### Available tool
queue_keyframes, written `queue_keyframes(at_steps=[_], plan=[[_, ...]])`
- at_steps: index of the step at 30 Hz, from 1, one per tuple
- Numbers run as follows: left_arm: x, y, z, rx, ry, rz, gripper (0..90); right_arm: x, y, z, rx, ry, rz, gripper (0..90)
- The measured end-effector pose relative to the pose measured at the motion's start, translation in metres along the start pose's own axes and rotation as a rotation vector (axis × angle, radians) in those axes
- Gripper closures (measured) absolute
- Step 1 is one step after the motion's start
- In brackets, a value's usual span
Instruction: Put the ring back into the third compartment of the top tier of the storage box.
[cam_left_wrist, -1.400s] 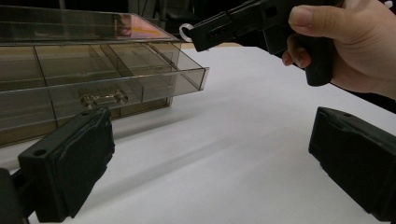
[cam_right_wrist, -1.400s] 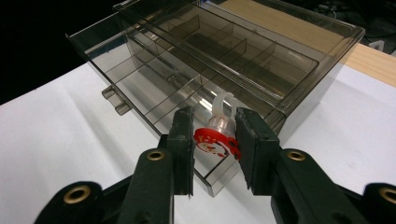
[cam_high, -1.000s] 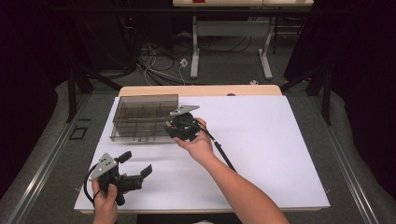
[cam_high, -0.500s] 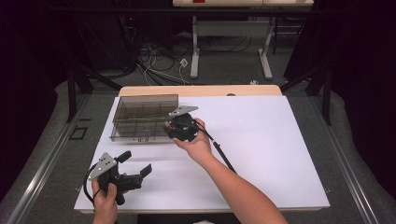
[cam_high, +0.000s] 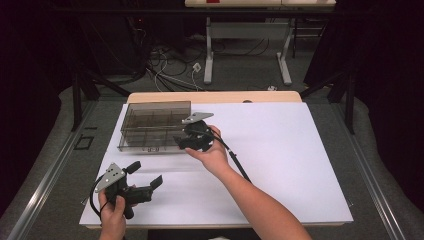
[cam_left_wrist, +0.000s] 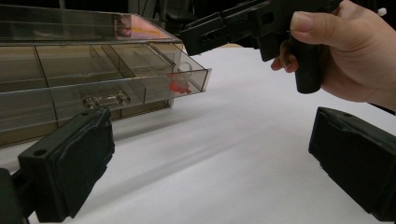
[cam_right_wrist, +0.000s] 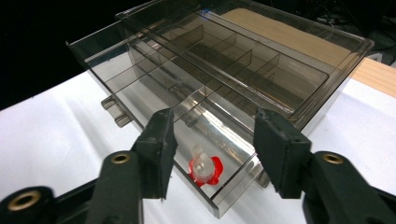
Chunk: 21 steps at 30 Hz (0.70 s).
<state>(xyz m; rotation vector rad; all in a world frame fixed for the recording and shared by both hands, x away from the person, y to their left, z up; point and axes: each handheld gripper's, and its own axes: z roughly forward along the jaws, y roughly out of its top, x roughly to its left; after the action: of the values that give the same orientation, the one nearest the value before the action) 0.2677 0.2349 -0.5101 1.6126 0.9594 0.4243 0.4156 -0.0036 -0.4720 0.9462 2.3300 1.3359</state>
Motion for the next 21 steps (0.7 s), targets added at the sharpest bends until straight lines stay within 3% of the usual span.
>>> queue_keyframes(at_steps=[4,11,14,21], plan=[[0.0,0.0,0.0,0.001,0.0,0.001,0.5,0.001,0.001,-0.005,0.008,-0.001,-0.04,43.6],[-0.001,0.0,0.0,0.002,-0.003,0.005,0.5,0.003,0.004,-0.013,0.02,-0.045,-0.09,39.7],[0.0,0.0,0.001,0.004,-0.003,0.003,0.5,0.003,0.006,-0.016,0.003,-0.042,-0.084,36.4],[-0.001,0.0,0.001,0.007,-0.005,0.012,0.5,-0.004,0.007,-0.02,-0.01,-0.011,-0.011,24.2]])
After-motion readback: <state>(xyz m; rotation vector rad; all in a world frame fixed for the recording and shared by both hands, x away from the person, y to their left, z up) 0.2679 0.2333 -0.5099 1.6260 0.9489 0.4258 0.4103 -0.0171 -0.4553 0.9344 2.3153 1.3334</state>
